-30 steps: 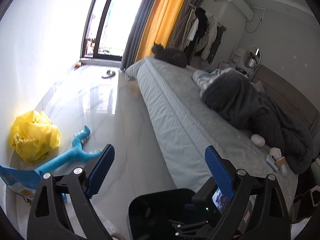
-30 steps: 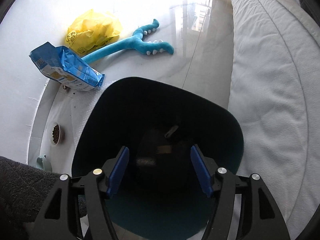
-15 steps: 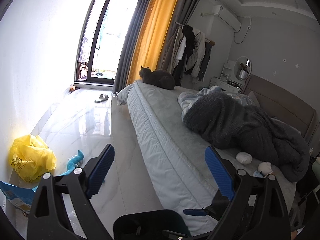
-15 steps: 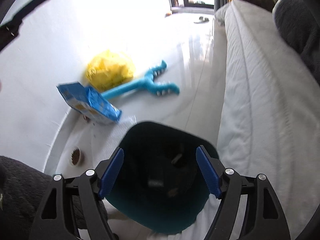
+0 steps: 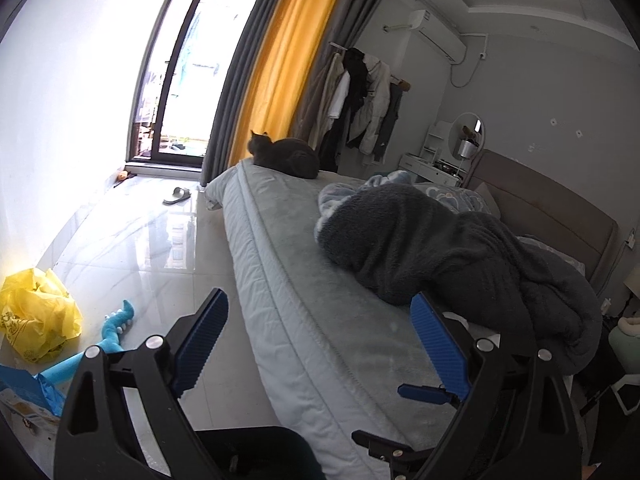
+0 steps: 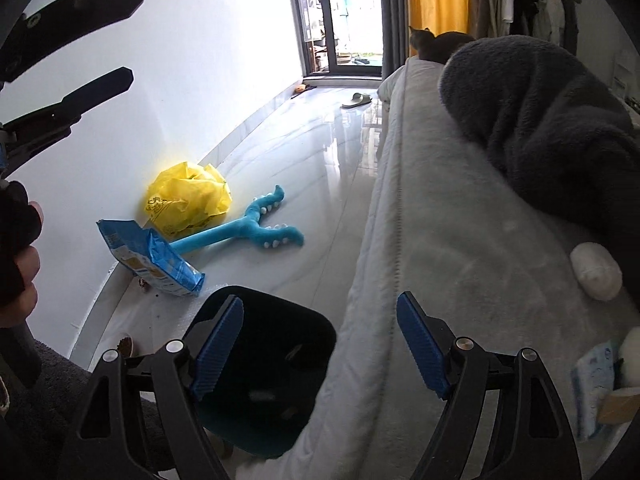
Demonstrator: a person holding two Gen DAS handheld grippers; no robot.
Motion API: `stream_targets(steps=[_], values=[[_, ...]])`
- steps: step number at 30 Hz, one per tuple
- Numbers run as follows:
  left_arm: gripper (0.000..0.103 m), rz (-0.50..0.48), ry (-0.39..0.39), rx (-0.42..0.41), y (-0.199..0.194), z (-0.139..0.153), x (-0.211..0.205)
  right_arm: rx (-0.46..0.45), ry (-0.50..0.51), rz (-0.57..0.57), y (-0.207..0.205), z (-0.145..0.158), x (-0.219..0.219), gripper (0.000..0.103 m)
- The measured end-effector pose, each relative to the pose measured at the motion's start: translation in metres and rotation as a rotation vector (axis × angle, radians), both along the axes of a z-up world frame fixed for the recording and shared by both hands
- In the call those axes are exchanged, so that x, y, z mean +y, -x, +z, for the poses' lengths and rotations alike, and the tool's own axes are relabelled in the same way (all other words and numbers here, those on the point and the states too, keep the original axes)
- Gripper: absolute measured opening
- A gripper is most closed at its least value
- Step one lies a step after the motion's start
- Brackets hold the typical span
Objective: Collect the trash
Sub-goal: 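Move both tools back over the bed toward the remaining trash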
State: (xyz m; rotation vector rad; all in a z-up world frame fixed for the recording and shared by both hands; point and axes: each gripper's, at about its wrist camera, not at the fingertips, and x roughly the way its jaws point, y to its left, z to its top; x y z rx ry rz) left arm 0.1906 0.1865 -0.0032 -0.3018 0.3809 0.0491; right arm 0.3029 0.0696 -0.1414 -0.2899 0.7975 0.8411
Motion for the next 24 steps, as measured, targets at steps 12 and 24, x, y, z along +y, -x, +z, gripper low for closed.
stream_targets(steps=[12, 24], values=[[0.094, -0.104, -0.069, 0.014, -0.029, -0.010, -0.057, -0.104, 0.020, -0.193, -0.024, 0.017, -0.082, 0.080], [0.094, -0.221, -0.093, 0.022, -0.046, -0.015, -0.113, -0.128, 0.033, -0.314, -0.039, 0.016, -0.148, 0.080]])
